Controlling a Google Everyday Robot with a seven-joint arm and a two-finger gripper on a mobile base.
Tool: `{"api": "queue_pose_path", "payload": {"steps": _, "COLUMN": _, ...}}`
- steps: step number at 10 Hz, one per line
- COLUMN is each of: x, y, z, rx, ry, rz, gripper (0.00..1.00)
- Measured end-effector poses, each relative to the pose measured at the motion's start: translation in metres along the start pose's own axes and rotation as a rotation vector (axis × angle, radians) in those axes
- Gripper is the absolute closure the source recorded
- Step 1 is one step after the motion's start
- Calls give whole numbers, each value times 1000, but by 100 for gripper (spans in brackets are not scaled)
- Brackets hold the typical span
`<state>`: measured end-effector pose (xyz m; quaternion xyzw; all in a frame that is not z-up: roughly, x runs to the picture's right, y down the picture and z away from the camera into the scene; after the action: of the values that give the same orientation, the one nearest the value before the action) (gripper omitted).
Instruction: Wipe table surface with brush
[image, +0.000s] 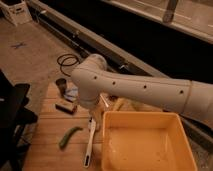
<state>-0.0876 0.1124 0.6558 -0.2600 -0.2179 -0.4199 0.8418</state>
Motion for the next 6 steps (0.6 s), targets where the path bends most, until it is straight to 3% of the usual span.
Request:
{"api": "queue_pose_path", "payload": {"steps": 3, "x": -8, "y": 1, "z": 41, "rx": -72, "ry": -12, "rz": -71, "gripper": 20}}
{"api": "queue_pose_path", "payload": {"steps": 6, "x": -13, "y": 0, "z": 61, "rx": -106, "ry": -30, "rz": -106, "gripper": 20}}
